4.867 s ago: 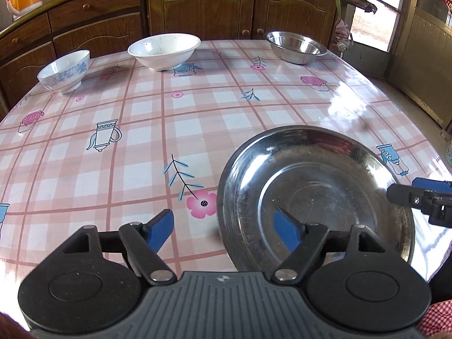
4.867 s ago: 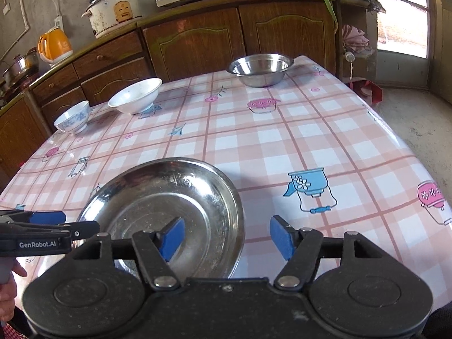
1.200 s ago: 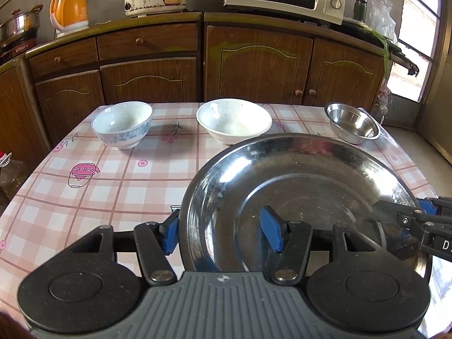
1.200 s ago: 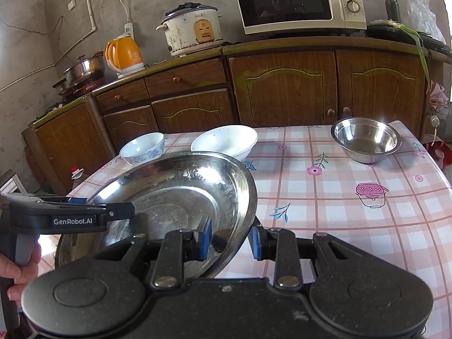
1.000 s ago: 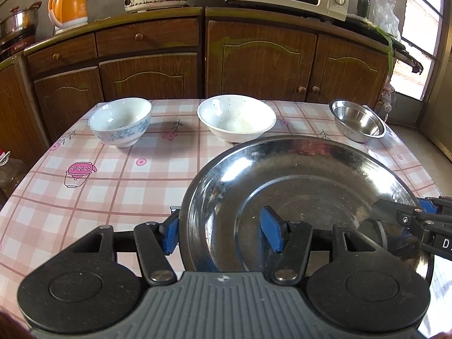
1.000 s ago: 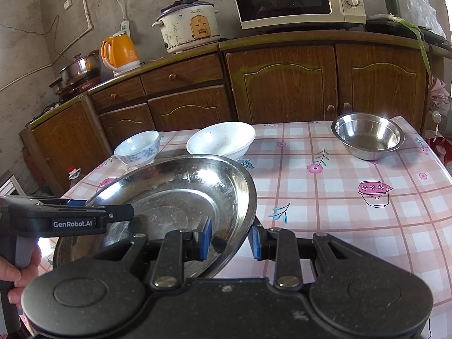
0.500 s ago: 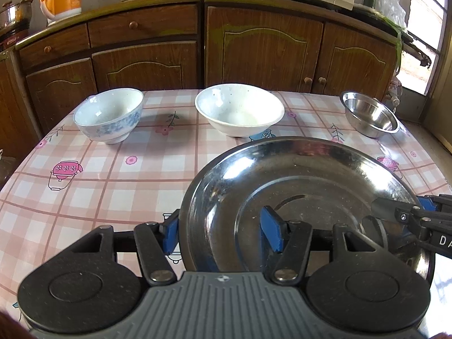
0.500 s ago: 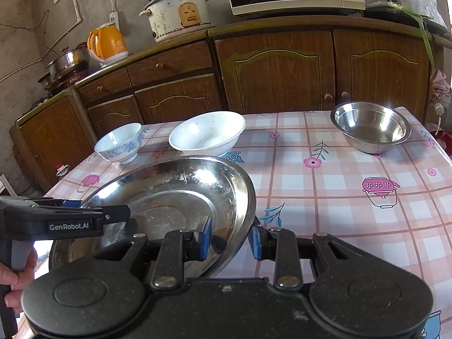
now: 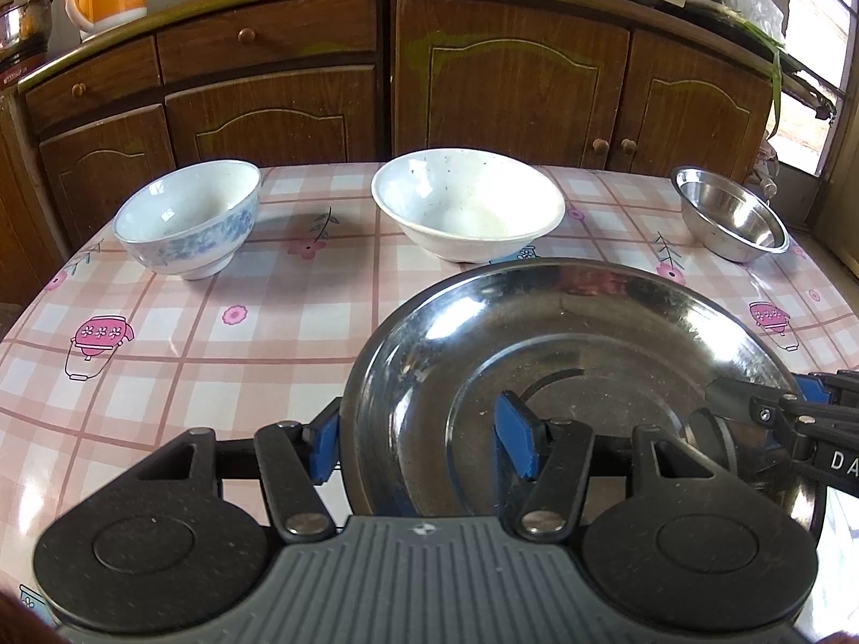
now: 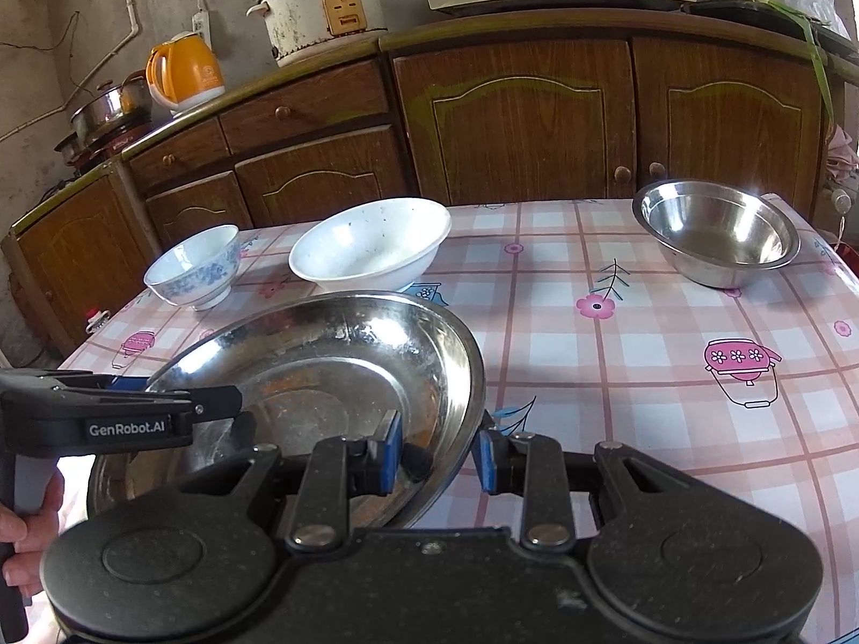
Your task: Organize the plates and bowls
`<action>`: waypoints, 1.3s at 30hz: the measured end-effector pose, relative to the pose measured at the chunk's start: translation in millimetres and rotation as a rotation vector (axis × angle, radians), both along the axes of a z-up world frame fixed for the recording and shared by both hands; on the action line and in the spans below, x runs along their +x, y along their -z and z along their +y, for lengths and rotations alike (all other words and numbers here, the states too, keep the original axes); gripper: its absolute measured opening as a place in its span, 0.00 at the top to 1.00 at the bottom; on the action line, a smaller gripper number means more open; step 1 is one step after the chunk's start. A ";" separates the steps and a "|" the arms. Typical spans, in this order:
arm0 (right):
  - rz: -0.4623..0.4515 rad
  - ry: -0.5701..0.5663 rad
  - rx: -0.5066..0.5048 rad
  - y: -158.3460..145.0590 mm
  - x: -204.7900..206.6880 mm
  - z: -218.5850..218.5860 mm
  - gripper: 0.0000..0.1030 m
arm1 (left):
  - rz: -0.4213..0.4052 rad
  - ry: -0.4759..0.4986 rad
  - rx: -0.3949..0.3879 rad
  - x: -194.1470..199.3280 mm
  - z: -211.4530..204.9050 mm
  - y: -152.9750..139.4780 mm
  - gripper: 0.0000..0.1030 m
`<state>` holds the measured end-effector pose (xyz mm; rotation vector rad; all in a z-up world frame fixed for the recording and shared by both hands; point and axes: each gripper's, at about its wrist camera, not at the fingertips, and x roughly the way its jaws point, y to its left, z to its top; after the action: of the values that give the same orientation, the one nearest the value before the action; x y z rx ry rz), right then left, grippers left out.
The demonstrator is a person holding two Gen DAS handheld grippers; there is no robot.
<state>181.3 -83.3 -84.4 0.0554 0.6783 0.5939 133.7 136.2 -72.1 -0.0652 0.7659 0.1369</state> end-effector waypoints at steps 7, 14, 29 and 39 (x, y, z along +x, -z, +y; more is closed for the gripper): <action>0.001 0.003 -0.010 9.1 9.2 6.5 0.65 | 0.005 -0.012 -0.003 8.7 3.4 9.7 0.43; 0.015 0.003 -0.022 17.5 13.4 8.3 0.65 | 0.018 -0.011 0.002 12.9 4.0 18.8 0.43; 0.051 0.004 -0.038 33.3 13.6 9.1 0.65 | 0.047 -0.003 0.057 13.8 -0.9 28.5 0.44; 0.032 0.042 -0.050 23.3 9.3 -0.4 0.56 | 0.069 -0.021 0.047 5.9 -2.7 23.5 0.35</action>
<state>190.7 -83.7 -107.6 0.0324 0.7207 0.5359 139.6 133.6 -95.7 -0.0245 0.8308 0.1779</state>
